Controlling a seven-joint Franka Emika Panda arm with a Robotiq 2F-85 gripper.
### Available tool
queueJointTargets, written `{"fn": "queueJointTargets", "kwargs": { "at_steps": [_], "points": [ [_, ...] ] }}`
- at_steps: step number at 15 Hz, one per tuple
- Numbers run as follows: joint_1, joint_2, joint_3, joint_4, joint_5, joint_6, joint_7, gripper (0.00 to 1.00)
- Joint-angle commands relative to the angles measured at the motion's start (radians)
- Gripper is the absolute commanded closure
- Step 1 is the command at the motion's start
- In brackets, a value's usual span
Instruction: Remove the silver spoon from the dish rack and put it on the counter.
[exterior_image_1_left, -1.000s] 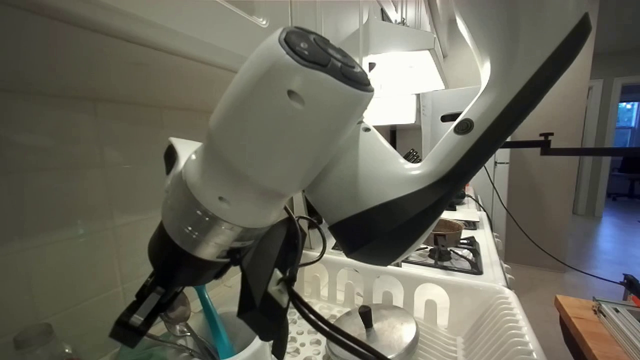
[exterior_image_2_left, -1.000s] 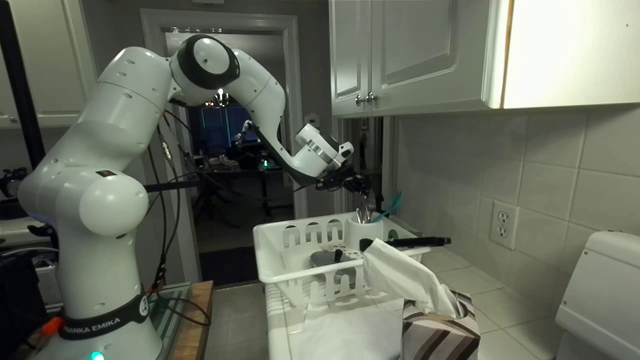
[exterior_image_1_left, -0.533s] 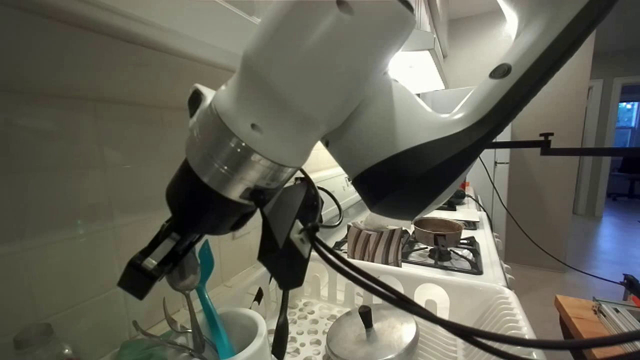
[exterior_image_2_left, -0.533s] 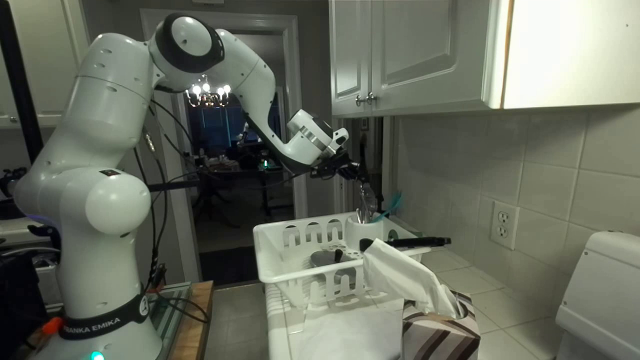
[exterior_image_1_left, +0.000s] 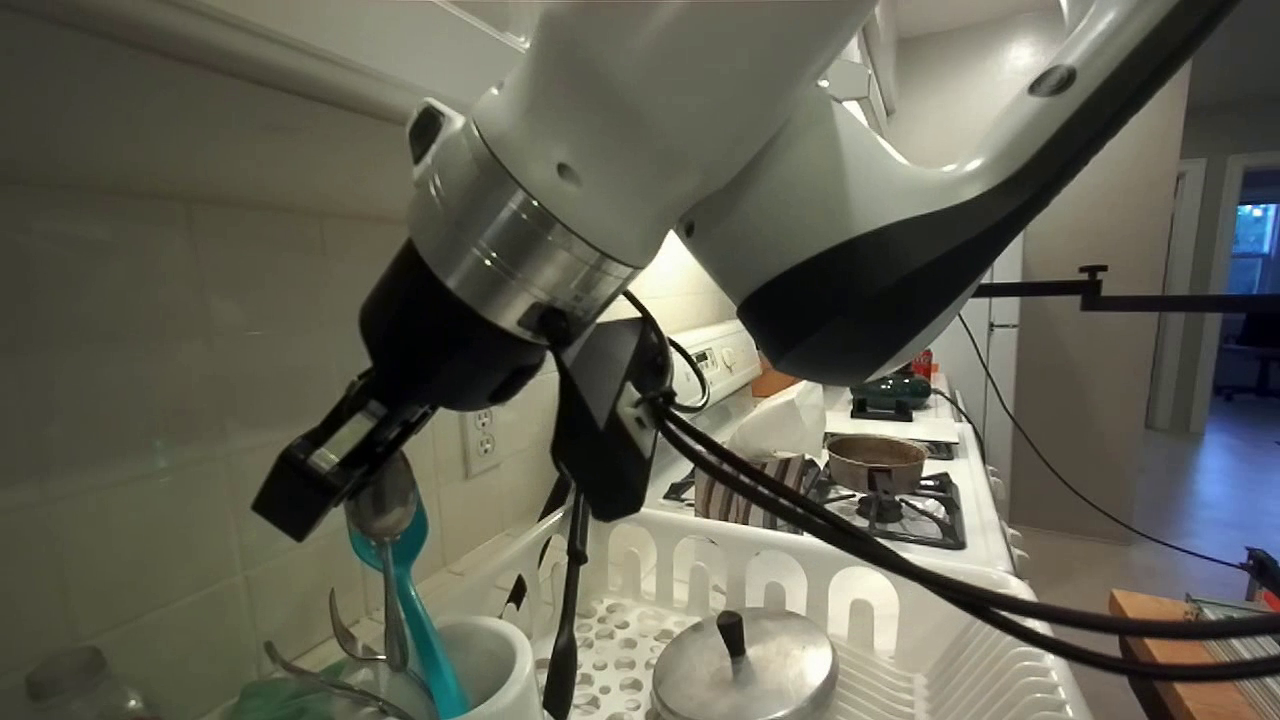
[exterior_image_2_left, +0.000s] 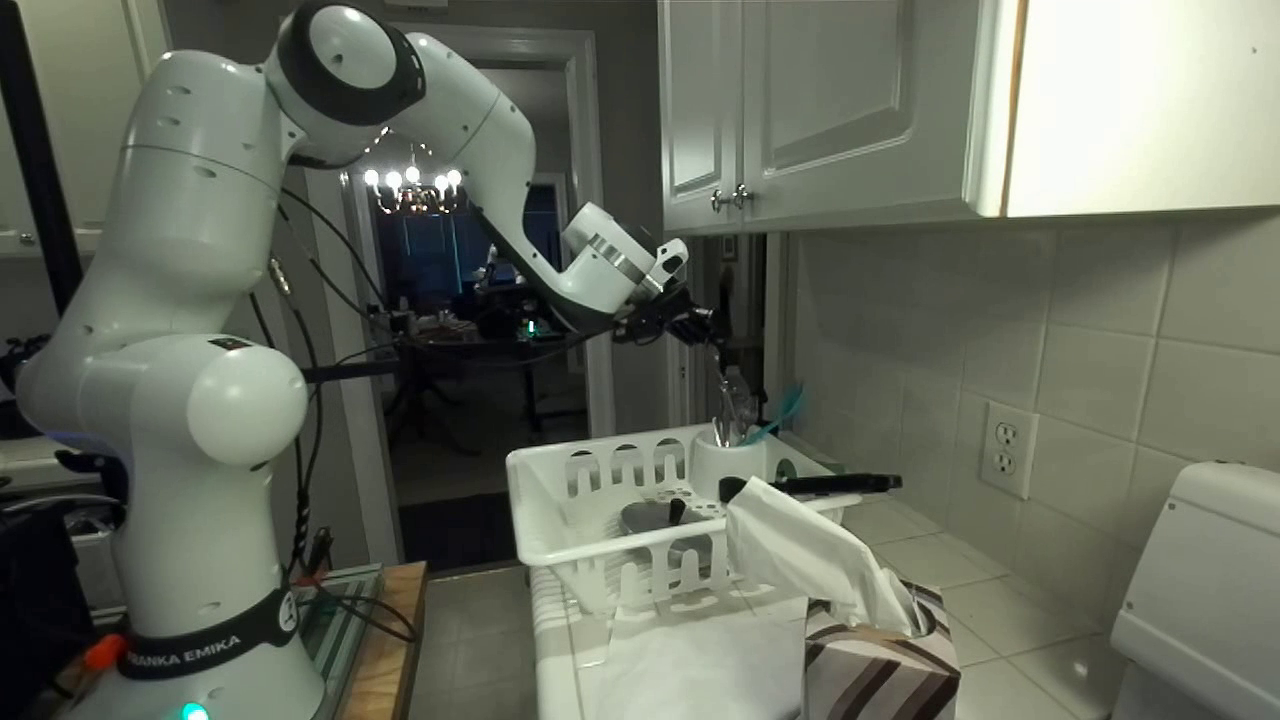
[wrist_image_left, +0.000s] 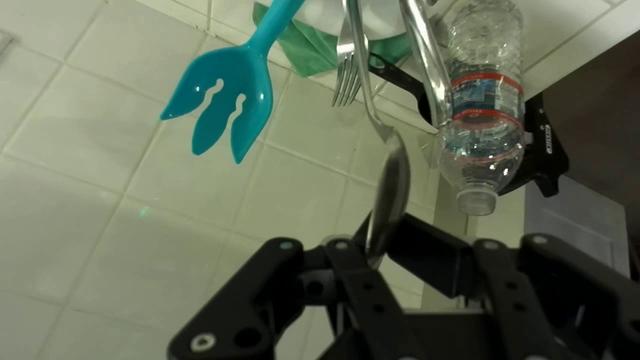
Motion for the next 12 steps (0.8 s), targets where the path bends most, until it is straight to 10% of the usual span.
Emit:
{"fn": "queueJointTargets", "kwargs": {
  "at_steps": [1, 12],
  "points": [
    [0.037, -0.075, -0.019, -0.07, -0.062, 0.008, 0.021, 0.97],
    [0.108, -0.269, -0.003, -0.208, -0.148, -0.146, -0.029, 0.97]
  ]
}}
